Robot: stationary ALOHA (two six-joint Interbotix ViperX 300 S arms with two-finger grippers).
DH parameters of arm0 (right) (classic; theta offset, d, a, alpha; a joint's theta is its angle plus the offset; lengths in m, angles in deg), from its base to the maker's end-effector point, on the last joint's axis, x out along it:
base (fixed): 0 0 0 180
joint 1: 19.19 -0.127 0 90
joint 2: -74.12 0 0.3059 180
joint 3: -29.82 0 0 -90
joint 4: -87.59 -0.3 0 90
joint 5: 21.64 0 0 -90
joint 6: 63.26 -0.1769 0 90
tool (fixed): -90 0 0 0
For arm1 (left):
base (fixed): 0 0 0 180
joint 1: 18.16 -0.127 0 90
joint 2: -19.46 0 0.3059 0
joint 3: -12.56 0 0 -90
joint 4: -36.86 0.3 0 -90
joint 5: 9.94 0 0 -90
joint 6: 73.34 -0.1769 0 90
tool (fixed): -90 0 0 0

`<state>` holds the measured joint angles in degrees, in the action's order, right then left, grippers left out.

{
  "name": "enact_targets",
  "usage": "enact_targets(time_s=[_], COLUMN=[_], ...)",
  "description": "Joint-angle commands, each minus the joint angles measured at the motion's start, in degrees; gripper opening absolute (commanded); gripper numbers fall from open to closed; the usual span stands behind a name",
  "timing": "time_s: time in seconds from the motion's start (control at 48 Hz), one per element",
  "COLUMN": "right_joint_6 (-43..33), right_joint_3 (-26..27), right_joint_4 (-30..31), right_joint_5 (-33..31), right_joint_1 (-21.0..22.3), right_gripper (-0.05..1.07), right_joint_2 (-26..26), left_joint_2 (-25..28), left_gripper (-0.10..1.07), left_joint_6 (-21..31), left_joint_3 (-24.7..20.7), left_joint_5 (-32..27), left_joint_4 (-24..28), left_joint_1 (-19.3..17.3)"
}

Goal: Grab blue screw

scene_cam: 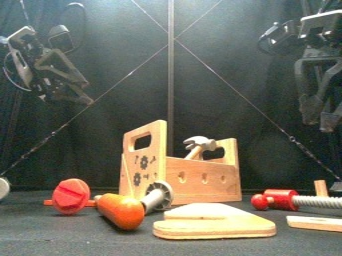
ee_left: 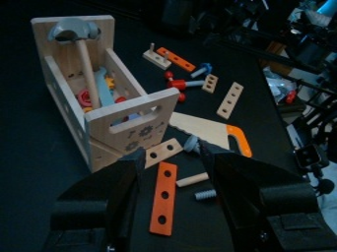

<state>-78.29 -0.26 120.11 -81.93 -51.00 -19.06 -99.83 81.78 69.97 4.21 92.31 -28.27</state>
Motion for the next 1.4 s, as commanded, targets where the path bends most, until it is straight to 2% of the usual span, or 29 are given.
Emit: enact_targets(time_s=[0.0,0.229,0.542,0.979,1.375], right_joint_6=[-1.67,-1.32,-1.41,-1.32,-1.67], right_joint_3=[0.88,0.53,-2.11,-2.99,-5.01], right_joint_4=[-1.85,-5.71,-10.11,-10.63,-11.78], right_joint_5=[-0.35,0.88,8.00,11.34,16.79], right_joint_1=[-1.76,-3.25,-3.16,-2.55,-0.88], right_gripper=[0.90,0.90,0.90,0.90,0.90], right_joint_2=[-0.09,1.05,3.87,8.96,10.99], left_joint_2=[0.00,0.00,0.00,0.00,0.00], left_gripper=[0.86,0.86,0.86,0.86,0.86], left_joint_6=[-0.09,0.00,0.00,0.09,0.00], left_joint_3=[-0.79,-0.70,-0.35,-0.26,-0.09], left_joint_5=[0.26,0.35,0.35,0.35,0.35], left_joint_4=[-0.18,-0.18,-0.18,-0.62,-0.79], left_joint_1=[0.09,0.09,0.09,0.09,0.18])
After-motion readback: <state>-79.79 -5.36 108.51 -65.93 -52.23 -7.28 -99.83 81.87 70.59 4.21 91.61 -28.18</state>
